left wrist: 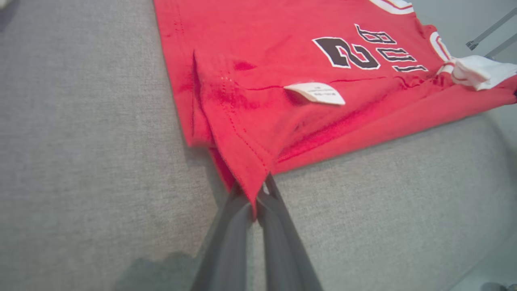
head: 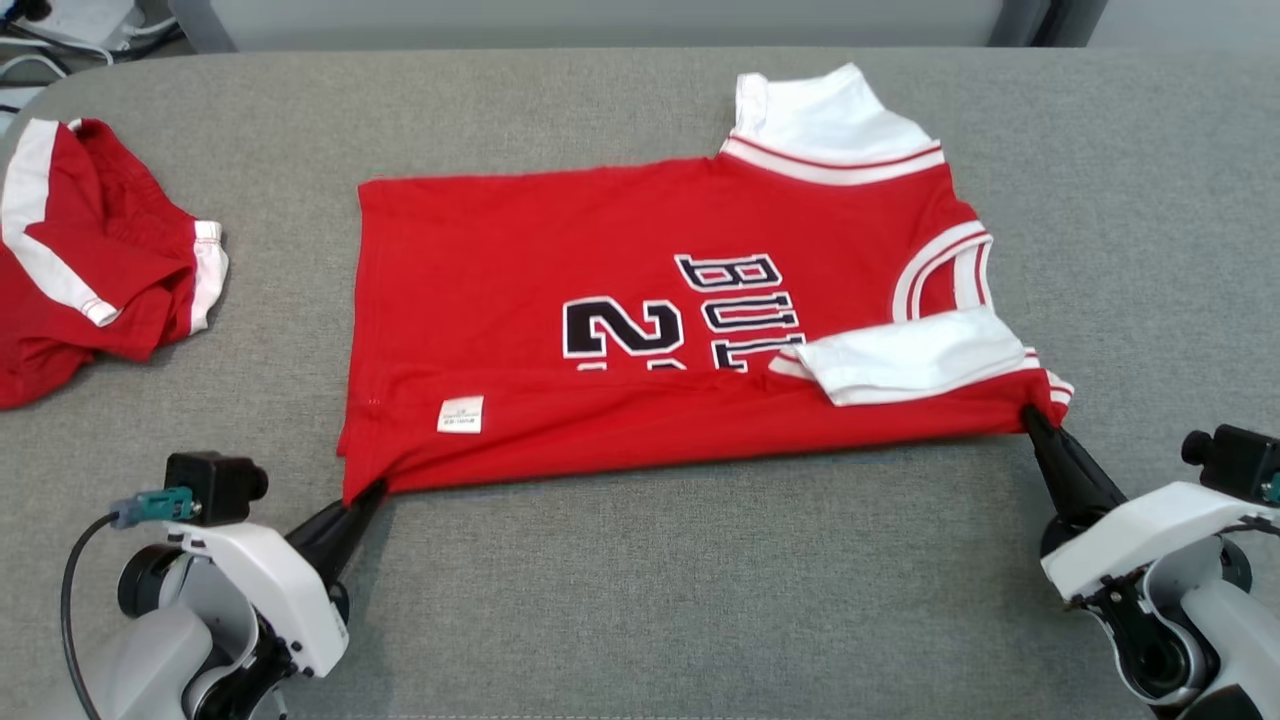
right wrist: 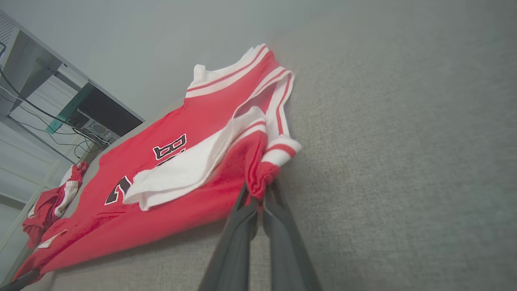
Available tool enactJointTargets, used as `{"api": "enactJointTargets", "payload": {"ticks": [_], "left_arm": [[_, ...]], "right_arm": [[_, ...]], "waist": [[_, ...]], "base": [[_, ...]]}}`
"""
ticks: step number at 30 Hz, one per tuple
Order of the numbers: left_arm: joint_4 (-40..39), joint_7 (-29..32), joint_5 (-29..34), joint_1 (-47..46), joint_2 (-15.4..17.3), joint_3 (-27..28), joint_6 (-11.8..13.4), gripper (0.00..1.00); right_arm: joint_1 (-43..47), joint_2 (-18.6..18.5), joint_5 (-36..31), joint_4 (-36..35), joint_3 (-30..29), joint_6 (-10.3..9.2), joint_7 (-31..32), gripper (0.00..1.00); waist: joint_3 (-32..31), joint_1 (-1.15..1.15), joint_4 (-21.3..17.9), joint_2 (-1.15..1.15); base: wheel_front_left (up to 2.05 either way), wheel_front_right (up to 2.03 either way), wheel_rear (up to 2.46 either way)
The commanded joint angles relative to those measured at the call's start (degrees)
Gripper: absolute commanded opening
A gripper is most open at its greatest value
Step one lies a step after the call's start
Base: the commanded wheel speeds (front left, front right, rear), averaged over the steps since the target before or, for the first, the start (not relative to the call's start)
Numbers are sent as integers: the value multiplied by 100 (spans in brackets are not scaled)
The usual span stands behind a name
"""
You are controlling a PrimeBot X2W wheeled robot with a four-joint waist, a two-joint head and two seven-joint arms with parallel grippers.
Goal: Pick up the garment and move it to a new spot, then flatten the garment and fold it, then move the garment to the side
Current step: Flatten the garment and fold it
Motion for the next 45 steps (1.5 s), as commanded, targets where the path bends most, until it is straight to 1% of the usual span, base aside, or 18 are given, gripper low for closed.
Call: {"api": "enactJointTargets", "payload": {"ticks": [1, 3, 10, 23, 27, 28, 29, 30, 31, 35, 40, 45], "left_arm": [[-65, 21, -133, -56, 402, 95, -23, 0], [-70, 51, -232, -20, 483, 7, -23, 0], [-12, 51, -391, 49, 601, -236, -23, 0], [312, -10, -538, 167, 679, -537, -23, 0], [330, -59, -585, 220, 621, -575, -23, 0], [334, -104, -584, 216, 600, -571, -23, 5], [342, -158, -558, 207, 586, -575, -23, 72], [358, -196, -547, 204, 568, -577, -23, 100], [370, -226, -537, 199, 549, -581, -23, 100], [403, -398, -472, 157, 519, -553, -10, 100], [337, -661, -338, 66, 554, -399, 133, 100], [241, -796, -141, -114, 474, -216, 283, 100]], "right_arm": [[190, -259, 111, -160, 108, 0, 50, 0], [278, -356, 194, -223, 152, 0, 93, 0], [601, -537, 393, -450, 296, 0, 244, 0], [1269, -574, 520, -733, 428, 0, 206, 0], [1332, -578, 502, -749, 425, 0, 229, 0], [1322, -559, 497, -734, 403, 0, 219, 0], [1308, -537, 489, -704, 376, 0, 207, 28], [1292, -531, 450, -671, 369, 0, 204, 84], [1271, -523, 411, -633, 339, 0, 181, 100], [1219, -563, 290, -510, 117, 0, 59, 100], [1118, -693, 6, -443, -311, 0, -93, 100], [812, -615, -462, -410, -626, 0, -151, 100]], "waist": [[-100, 0, 2, 0], [-163, 0, 5, 0], [-292, 0, 4, 0], [-464, 0, -134, 0], [-499, 0, -139, 0], [-502, 0, -136, 0], [-505, 0, -132, 0], [-509, 0, -125, 0], [-512, 0, -117, 0], [-504, 0, -79, 0], [-490, 0, -53, 0], [-420, 0, -56, 0]], "base": [[0, 0, 0], [0, 0, 0], [0, 0, 0], [0, 0, 0], [0, 0, 0], [0, 0, 0], [0, 0, 0], [0, 0, 0], [0, 0, 0], [0, 0, 0], [0, 0, 0], [0, 0, 0]]}}
